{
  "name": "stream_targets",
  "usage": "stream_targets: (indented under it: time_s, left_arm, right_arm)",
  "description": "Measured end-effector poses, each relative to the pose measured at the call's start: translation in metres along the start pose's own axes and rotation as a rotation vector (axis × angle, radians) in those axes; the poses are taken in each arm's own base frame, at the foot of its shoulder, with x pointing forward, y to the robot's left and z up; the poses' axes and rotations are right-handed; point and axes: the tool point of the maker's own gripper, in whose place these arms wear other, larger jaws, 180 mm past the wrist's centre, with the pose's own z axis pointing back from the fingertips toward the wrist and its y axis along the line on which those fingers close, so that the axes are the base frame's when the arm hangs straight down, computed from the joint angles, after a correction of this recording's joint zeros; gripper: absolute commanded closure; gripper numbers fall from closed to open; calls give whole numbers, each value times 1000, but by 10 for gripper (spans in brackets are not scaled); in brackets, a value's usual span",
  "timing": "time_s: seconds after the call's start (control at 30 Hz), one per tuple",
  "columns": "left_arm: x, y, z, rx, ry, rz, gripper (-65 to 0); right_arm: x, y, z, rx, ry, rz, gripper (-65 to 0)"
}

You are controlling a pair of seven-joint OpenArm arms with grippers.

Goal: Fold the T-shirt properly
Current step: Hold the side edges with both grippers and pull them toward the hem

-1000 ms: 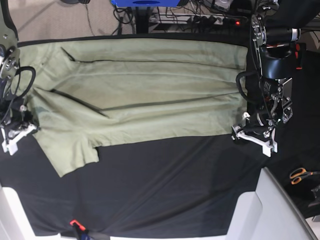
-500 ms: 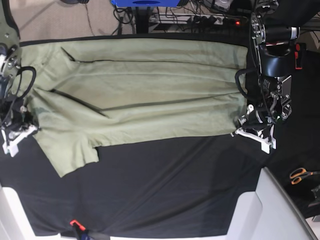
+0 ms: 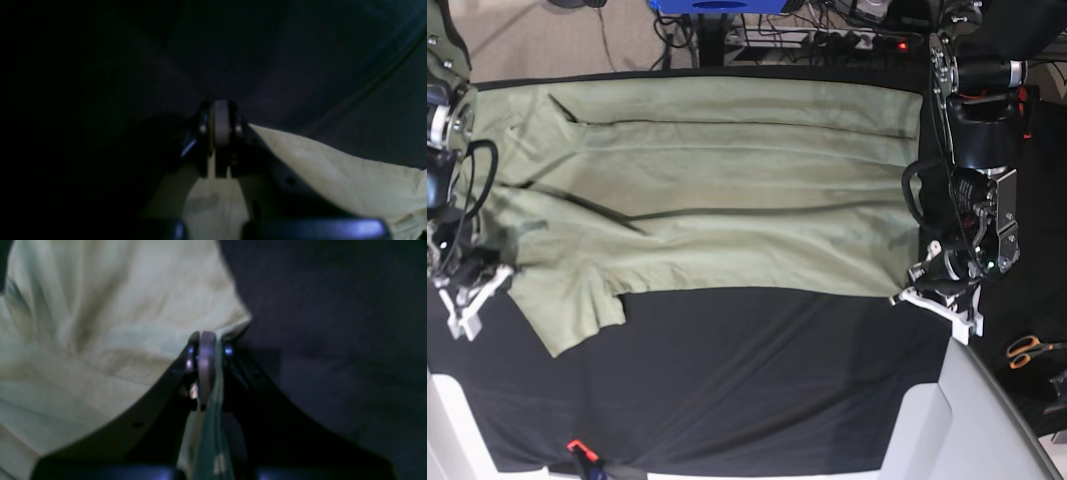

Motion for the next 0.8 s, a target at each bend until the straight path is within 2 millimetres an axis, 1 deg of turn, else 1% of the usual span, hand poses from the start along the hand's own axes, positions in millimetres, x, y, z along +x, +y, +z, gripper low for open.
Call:
stream_targets:
  time_s: [0.07, 0.13, 0.23, 0.3, 0.37, 0.43, 0.53, 0.6, 0.67, 0.8]
  left_arm:
    - [0, 0, 0, 0, 0, 3, 0]
    - [2, -1, 0, -2, 3, 2, 0]
    - [17, -8, 0, -14, -23, -2, 0]
    - [25, -12, 0, -22, -38, -1, 0]
    - [30, -14, 0, -23, -48, -5, 0]
    - [32, -14, 0, -23, -51, -6, 0]
    - [37, -17, 0, -29, -56, -5, 0]
    - [47, -22, 0, -36, -72, -6, 0]
    - [50, -23, 0, -39, -82, -6, 0]
    - [47, -21, 0, -35, -72, -6, 0]
  right_arm:
    - [12, 0, 1, 0, -40, 4, 0]
    - [15, 0, 1, 0, -50, 4, -2]
    - [16, -5, 4, -9, -48, 8, -2]
    - [20, -11, 7, -19, -54, 11, -2]
    - [28, -16, 10, -32, -64, 20, -2]
    - [34, -20, 12, -50, -59, 52, -2]
    - [34, -25, 12, -89, -18, 134, -2]
    - [31, -22, 10, -92, -4, 153, -2]
    - [28, -20, 7, -101, 24, 185, -2]
    - [35, -20, 8, -113, 23, 216, -2]
